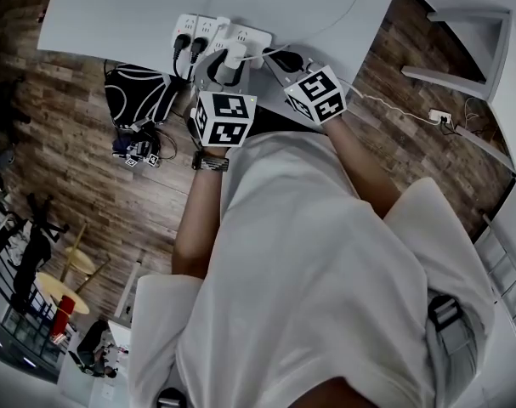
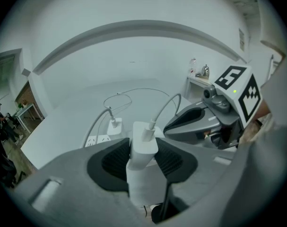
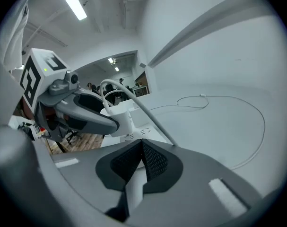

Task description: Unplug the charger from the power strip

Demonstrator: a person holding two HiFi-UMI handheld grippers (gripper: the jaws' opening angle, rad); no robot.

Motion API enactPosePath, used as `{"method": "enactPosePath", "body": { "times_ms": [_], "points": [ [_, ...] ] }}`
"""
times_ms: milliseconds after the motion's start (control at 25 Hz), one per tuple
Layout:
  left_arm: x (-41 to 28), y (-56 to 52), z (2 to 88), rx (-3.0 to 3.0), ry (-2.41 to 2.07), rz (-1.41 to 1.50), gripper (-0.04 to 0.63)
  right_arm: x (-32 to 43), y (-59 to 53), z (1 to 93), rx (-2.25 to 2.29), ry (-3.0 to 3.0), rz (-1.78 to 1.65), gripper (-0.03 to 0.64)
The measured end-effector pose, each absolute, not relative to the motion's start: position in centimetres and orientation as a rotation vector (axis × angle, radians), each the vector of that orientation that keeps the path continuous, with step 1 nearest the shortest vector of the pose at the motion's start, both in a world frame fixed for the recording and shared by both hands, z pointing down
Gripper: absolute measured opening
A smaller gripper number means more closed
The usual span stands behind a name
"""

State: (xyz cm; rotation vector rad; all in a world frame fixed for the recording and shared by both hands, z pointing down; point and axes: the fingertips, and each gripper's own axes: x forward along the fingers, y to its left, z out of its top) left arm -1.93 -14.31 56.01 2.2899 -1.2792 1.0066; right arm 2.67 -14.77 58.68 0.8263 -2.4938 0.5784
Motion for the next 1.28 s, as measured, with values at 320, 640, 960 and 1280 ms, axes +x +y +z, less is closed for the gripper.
{"method": "enactPosePath", "body": {
  "times_ms": [320,640,960,1280],
  "points": [
    [0.2,-13.1,56.2,2.325,-1.193,0.972,0.207,4.3,-13.9,58.0,0.893,-2.484,0.772,0.002],
    [1.2,-11.6,57.1,2.412,-1.149,1.126,0.232,5.1,-12.1,59.2,0.886,-2.429,0.802,0.002],
    [0.8,-10.7,57.2,2.401,-1.164,1.078,0.239,4.8,-11.0,59.5,0.879,-2.403,0.817,0.002],
    [0.5,-9.9,57.1,2.37,-1.125,1.027,0.245,4.7,-10.4,59.2,0.869,-2.403,0.844,0.002]
  ]
}}
